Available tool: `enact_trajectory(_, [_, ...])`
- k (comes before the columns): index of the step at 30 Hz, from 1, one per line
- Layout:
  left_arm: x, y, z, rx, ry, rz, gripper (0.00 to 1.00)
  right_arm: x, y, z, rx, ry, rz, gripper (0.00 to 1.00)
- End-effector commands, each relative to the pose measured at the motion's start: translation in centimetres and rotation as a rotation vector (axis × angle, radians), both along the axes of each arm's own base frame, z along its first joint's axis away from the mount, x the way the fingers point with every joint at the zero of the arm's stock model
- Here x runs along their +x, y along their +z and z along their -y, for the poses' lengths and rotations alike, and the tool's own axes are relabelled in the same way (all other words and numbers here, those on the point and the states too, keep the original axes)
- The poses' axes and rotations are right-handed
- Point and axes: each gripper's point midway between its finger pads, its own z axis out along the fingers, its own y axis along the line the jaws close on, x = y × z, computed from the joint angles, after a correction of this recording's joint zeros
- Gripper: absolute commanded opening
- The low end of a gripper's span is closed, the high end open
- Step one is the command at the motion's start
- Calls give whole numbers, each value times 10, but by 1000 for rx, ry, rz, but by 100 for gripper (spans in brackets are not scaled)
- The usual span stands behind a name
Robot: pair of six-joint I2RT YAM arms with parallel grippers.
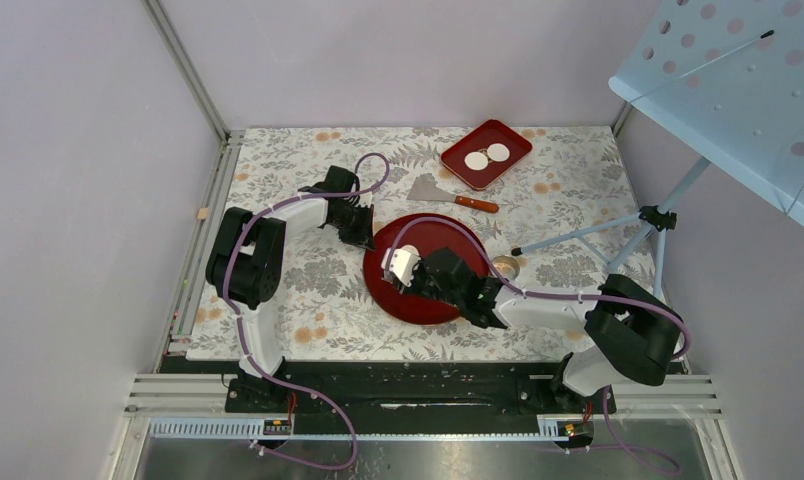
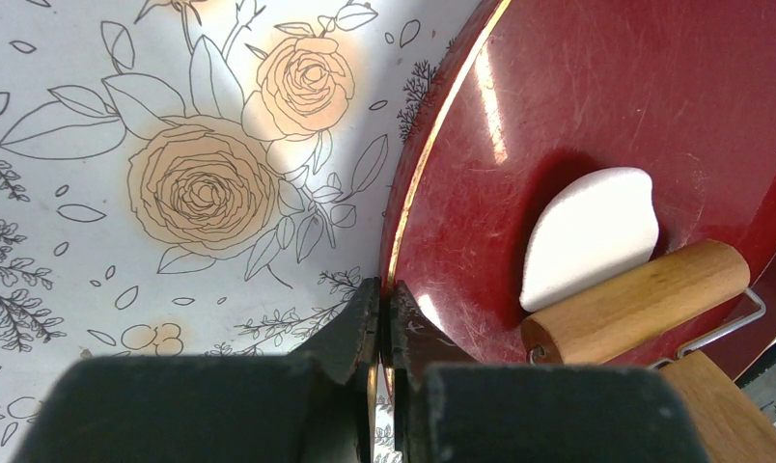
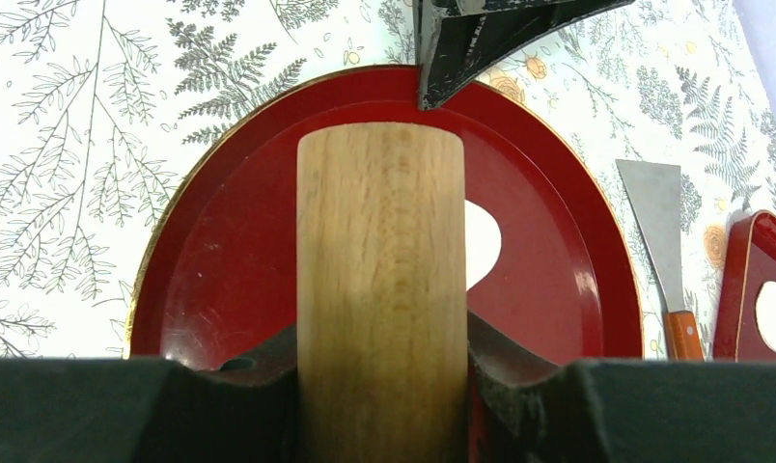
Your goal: Roll out the dumpling wrappers from the dough
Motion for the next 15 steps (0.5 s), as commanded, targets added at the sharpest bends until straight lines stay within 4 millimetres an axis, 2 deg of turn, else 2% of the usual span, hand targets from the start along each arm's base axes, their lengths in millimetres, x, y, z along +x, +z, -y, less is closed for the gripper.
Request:
enact_trajectory(1, [-2,-7,-5,18,3,-29,0,-64,-80,33,-209,88,-315,0])
enact_trajectory(3, [-2,-7,-5,17,2,-28,0,-61,-81,33,-211,71,-305,0])
enact_trajectory(9, [-2,-7,-5,17,3,-30,0,-19,-81,42,-257,-92,-155,0])
enact_trajectory(15, [-3,-7,-5,16,2,-31,0,-4,-92,47,-307,-186,-163,0])
